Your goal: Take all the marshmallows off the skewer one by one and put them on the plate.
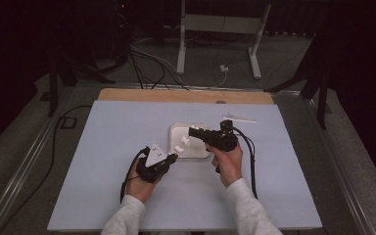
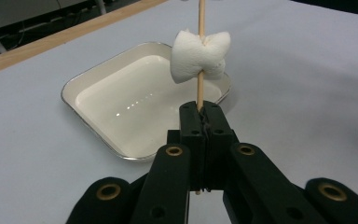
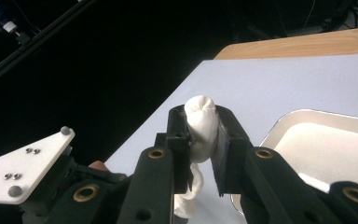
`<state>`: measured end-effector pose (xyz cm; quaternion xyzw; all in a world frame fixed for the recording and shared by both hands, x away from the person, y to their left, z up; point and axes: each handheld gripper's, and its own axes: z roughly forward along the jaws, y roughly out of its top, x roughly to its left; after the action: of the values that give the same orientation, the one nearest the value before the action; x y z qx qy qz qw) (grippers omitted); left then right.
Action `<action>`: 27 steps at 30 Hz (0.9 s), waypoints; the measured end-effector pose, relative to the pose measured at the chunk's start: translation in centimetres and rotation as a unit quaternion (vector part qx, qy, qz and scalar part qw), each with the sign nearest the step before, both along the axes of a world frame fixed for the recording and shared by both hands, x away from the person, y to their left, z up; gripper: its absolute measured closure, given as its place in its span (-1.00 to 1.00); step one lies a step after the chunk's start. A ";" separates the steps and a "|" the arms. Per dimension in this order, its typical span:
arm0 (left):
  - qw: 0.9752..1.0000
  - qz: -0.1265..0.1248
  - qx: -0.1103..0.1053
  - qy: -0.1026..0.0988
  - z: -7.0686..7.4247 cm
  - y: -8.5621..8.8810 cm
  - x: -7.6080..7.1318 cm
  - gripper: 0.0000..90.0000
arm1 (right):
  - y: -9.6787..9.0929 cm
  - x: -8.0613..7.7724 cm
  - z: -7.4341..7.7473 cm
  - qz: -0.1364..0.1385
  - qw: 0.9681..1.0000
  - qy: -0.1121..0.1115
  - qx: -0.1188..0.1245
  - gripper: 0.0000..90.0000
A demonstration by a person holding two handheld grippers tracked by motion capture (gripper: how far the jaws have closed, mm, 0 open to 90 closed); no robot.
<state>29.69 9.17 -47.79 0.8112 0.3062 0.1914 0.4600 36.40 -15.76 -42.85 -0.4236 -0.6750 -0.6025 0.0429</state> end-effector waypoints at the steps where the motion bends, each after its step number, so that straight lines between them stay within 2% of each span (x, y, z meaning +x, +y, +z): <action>1: 1.000 0.002 0.003 -0.001 0.0 0.0 0.0 1.00 | 0.0 0.0 0.0 0.000 1.000 0.000 0.000 0.75; 4: 1.000 0.004 0.007 0.001 -0.2 0.1 0.1 1.00 | 0.1 0.1 -0.1 -0.001 1.000 0.001 -0.005 0.75; 15: 1.000 0.004 0.024 0.006 -0.5 0.4 0.1 1.00 | 0.1 0.7 -0.8 -0.014 1.000 0.018 0.010 0.75; 17: 0.999 0.010 0.042 0.012 -0.9 0.5 0.1 1.00 | -0.4 0.6 -0.7 -0.030 0.999 0.011 0.023 0.79; 18: 0.998 0.015 0.065 0.016 -1.3 0.6 0.1 1.00 | -0.4 0.6 -0.7 -0.030 0.999 0.011 0.023 0.79; 19: 0.998 0.019 0.052 0.028 -1.8 1.1 0.0 1.00 | -1.2 0.7 -0.3 -0.048 0.998 0.009 0.049 0.80; 20: 0.999 0.020 0.040 0.031 -1.7 1.4 0.1 1.00 | -2.2 1.0 0.4 -0.057 0.997 0.004 0.056 0.80; 23: 0.999 0.023 0.028 0.026 -1.1 1.4 0.1 1.00 | -3.0 1.2 1.4 -0.048 0.999 -0.002 0.025 0.79; 25: 0.999 0.022 0.036 0.022 -1.0 0.9 0.0 1.00 | -3.0 1.3 1.2 -0.043 0.999 -0.002 0.007 0.79; 27: 0.999 0.020 0.034 0.022 -1.0 0.8 0.0 1.00 | -2.7 1.4 0.6 -0.040 0.999 0.002 -0.004 0.78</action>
<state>29.68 9.93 -48.76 0.8240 0.3255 0.1933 0.4216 37.83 -18.49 -42.27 -0.4517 -0.6601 -0.5999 0.0189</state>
